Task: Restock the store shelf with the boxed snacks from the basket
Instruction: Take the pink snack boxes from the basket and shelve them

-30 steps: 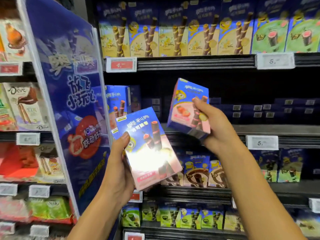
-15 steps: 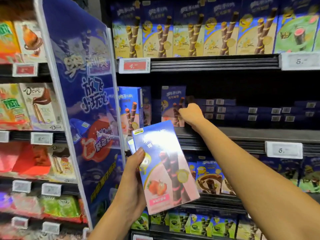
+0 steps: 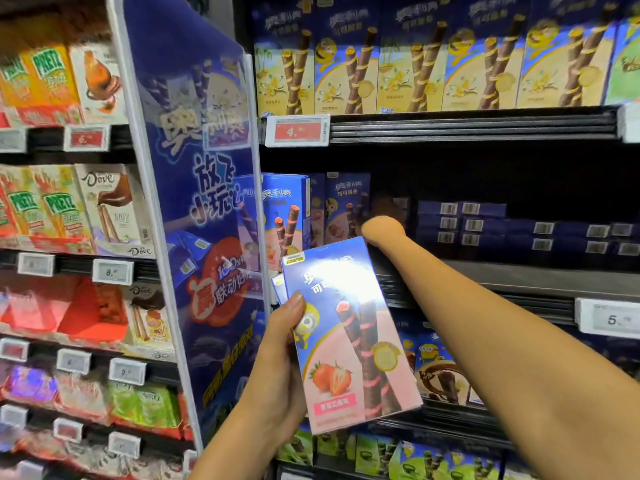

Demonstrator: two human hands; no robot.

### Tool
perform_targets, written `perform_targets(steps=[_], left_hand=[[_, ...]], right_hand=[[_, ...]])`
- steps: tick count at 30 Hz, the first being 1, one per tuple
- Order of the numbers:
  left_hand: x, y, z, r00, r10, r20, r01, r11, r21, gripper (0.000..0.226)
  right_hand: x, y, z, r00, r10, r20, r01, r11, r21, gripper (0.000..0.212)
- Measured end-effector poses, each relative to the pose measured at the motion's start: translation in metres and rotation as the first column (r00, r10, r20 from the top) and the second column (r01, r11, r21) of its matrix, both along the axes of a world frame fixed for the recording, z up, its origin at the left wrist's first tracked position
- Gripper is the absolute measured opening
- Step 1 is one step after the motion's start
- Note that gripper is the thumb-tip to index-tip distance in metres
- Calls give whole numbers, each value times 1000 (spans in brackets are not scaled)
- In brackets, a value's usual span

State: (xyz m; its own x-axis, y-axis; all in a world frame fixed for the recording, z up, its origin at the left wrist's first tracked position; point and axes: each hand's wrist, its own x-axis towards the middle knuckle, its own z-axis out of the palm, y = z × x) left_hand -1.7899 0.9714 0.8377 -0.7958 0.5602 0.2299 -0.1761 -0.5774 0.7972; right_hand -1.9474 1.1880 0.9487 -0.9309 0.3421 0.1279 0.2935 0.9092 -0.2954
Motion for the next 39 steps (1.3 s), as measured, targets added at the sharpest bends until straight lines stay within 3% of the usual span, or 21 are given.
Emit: perform_targets(steps=[5, 7, 9, 12, 14, 19, 21, 24, 26, 30, 35, 39], left_hand=[[-3, 1, 3, 1000, 8, 2, -8, 1000, 11, 81], [-5, 2, 2, 1000, 12, -3, -12, 1000, 25, 82], [-7, 3, 3, 1000, 5, -12, -5, 999, 44, 79], [-10, 6, 9, 999, -13, -45, 17, 997, 80, 73], [-12, 9, 16, 996, 3, -89, 6, 995, 97, 72], [-19, 27, 40, 980, 86, -177, -63, 989, 132, 87], [-21, 36, 44, 975, 94, -199, -74, 991, 107, 85], [-27, 50, 46, 971, 142, -190, -129, 988, 82, 61], [-26, 60, 50, 961, 162, -224, -156, 987, 47, 64], [-33, 72, 53, 945, 196, -261, -205, 979, -8, 103], [-56, 74, 44, 952, 204, -230, -206, 978, 15, 70], [-58, 70, 49, 942, 266, -203, -276, 961, -26, 67]], right_hand=[[11, 2, -7, 988, -16, -153, -6, 990, -140, 29], [20, 3, -10, 955, -64, -289, -35, 945, -325, 18], [34, 4, -13, 866, -146, -478, -142, 845, -516, 16], [80, -1, -16, 806, -101, -584, -406, 623, -668, 24], [118, -6, -15, 771, -63, -633, -504, 547, -668, 24], [188, -23, -14, 702, 32, -711, -639, 467, -611, 46], [203, -29, -16, 698, 131, -704, -659, 502, -560, 51], [212, -30, -19, 711, 205, -673, -636, 597, -490, 49], [210, -25, -21, 706, 161, -689, -608, 637, -474, 55], [206, -17, -24, 677, 46, -735, -624, 566, -539, 48], [194, 3, -25, 681, -108, -725, -621, 441, -648, 34], [173, 38, -14, 704, -231, -672, -570, 382, -728, 10]])
